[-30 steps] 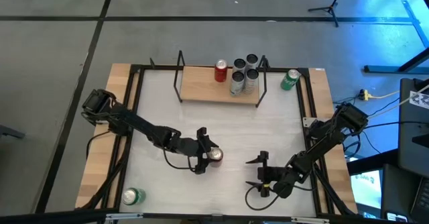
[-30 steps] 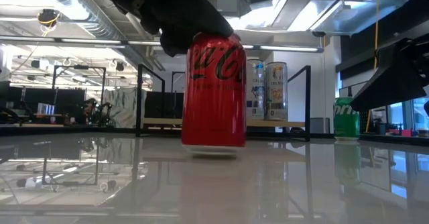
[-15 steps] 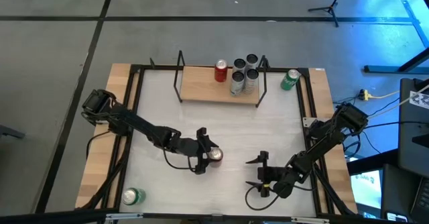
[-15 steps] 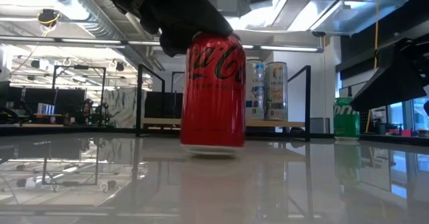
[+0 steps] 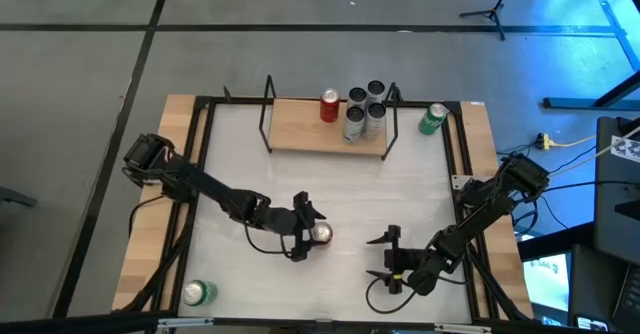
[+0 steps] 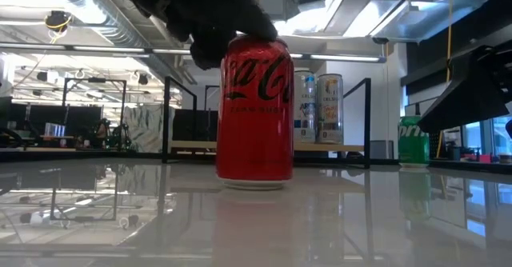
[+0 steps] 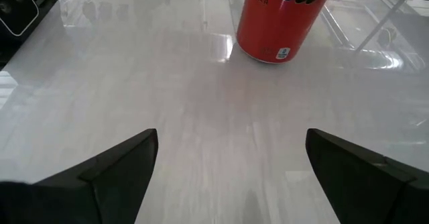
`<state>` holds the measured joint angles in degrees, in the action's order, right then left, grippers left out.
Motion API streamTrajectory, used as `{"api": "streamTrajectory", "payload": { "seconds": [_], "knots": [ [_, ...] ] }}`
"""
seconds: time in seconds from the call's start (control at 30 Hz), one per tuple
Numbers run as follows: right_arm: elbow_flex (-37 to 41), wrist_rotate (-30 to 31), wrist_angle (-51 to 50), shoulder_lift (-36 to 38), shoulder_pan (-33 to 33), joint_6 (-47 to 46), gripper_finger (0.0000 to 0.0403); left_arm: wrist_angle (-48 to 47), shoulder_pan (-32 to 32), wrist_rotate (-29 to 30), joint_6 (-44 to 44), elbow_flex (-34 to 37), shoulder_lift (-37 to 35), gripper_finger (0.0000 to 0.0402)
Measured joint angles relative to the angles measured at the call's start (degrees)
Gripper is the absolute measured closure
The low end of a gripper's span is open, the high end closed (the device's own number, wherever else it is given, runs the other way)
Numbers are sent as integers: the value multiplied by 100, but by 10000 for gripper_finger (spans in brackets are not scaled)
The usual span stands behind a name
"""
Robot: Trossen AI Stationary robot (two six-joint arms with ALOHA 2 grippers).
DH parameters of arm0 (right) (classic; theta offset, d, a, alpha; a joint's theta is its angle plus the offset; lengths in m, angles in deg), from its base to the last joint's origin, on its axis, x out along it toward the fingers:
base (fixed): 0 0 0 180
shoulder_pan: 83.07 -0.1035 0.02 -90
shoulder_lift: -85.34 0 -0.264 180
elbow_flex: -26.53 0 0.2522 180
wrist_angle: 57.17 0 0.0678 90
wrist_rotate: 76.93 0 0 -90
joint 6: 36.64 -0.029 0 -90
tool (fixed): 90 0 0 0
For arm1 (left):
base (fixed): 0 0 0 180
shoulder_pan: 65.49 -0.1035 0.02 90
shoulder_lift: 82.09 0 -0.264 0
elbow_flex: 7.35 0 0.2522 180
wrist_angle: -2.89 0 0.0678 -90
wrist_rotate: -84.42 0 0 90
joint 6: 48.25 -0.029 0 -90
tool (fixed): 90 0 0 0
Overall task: Place canned beverage on shelf
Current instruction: Put the red soda can on the shelf aligned with the other red soda can
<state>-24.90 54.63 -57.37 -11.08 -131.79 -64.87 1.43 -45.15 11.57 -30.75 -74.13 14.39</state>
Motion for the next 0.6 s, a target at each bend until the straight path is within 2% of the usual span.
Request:
{"api": "streamTrajectory", "payload": {
  "seconds": [0.47,0.6],
  "knots": [
    [0,4,-9,0,1,0,26,130,68,68,146,0,429,75],
    [0,2,-11,0,-1,0,26,128,72,137,144,2,429,89]
  ]
}}
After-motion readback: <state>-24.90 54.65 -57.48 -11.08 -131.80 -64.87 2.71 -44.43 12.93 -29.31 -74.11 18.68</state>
